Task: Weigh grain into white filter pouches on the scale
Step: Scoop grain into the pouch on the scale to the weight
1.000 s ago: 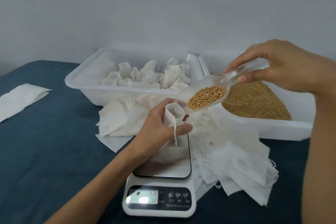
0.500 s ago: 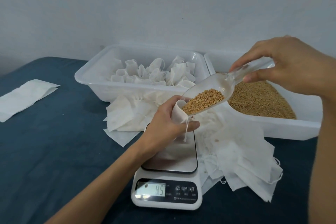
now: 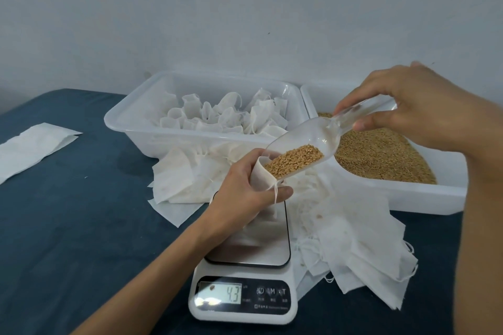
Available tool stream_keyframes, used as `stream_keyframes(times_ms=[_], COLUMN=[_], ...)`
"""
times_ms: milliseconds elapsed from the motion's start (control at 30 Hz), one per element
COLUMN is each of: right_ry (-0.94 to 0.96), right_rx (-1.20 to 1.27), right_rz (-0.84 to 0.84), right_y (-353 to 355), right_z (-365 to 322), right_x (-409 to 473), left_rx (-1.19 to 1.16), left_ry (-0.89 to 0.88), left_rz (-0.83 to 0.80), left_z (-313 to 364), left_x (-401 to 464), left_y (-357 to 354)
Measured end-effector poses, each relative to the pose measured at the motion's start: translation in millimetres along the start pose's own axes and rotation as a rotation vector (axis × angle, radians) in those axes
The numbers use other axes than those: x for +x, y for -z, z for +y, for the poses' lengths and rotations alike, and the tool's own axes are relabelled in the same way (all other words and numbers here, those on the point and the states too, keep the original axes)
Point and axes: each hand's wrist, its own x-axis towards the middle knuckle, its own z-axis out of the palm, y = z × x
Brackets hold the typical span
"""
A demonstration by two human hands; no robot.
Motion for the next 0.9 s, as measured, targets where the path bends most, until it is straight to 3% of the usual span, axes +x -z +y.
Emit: stream_keyframes(times_ms=[900], right_ry=[-0.046], right_rx=[-0.049], right_rz=[0.018], right_y=[1.3], right_z=[-8.9], right_x=[-0.6], left_rx=[0.006], left_ry=[-0.013], left_rz=[0.009], left_z=[0.1], left_x=[0.5], left_y=[0.8])
